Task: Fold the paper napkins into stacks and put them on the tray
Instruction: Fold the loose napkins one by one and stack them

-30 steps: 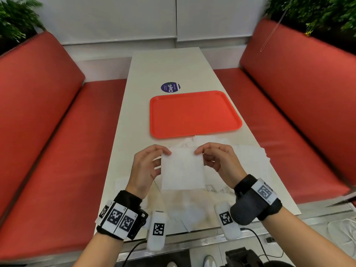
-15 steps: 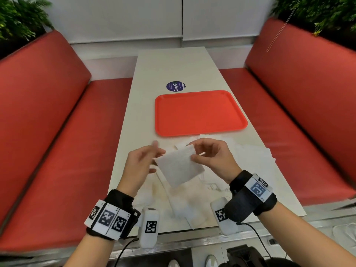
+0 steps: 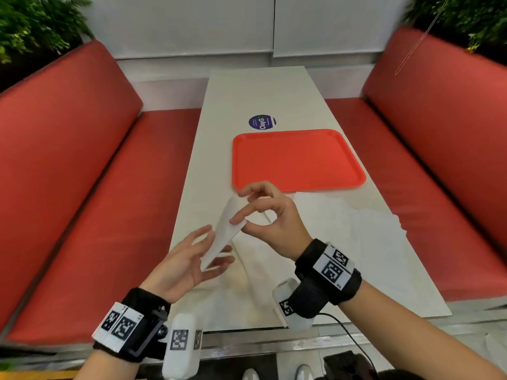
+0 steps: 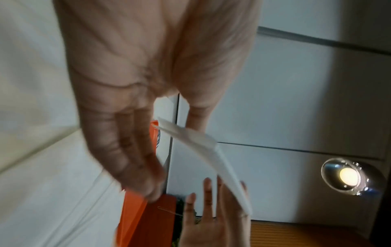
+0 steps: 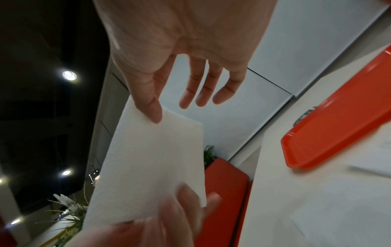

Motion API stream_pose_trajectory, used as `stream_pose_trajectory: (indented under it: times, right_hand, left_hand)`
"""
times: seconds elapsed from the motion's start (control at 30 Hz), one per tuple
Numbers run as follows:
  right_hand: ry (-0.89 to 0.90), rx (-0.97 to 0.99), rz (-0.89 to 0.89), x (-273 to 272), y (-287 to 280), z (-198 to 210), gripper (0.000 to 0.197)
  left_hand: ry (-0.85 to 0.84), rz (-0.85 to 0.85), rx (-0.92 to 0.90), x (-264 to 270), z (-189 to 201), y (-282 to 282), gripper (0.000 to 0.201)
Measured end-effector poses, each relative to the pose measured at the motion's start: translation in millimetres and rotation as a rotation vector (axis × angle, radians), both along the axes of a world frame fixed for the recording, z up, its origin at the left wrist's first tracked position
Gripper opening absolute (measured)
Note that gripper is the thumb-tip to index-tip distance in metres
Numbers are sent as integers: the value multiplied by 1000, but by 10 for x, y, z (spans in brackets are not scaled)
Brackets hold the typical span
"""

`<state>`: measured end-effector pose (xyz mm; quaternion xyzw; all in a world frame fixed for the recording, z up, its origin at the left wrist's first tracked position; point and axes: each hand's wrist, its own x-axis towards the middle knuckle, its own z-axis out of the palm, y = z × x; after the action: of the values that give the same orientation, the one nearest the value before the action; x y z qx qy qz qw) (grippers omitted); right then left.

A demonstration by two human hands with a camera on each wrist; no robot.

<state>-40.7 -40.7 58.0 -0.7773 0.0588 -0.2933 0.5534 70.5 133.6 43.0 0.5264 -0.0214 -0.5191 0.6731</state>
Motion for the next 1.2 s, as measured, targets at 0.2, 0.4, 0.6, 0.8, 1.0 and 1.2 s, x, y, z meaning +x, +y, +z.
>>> stream_pose_trajectory:
  times: [0.2, 0.4, 0.6, 0.8, 1.0, 1.2]
  right_hand:
    - [223, 379, 98, 86, 77, -111, 35]
    - [330, 381, 104, 368, 234, -243, 12]
    - [617, 249, -35, 432, 349, -731, 19]
    - [741, 95, -26, 430, 439, -992, 23]
    - [778, 45, -32, 583, 484, -1094, 28]
    - [844, -11, -37, 608, 540, -1144, 35]
  left_hand:
    - [-447, 234, 16, 265, 79, 135, 73]
    - [-635, 108, 83, 549, 15, 217, 67]
    - [-741, 0, 355, 580, -432, 363, 31]
    - [-802, 109, 468, 515, -631, 352, 25]
    - [-922, 41, 534, 654, -764, 325, 18]
    - [-999, -58, 606, 676, -916, 307, 14]
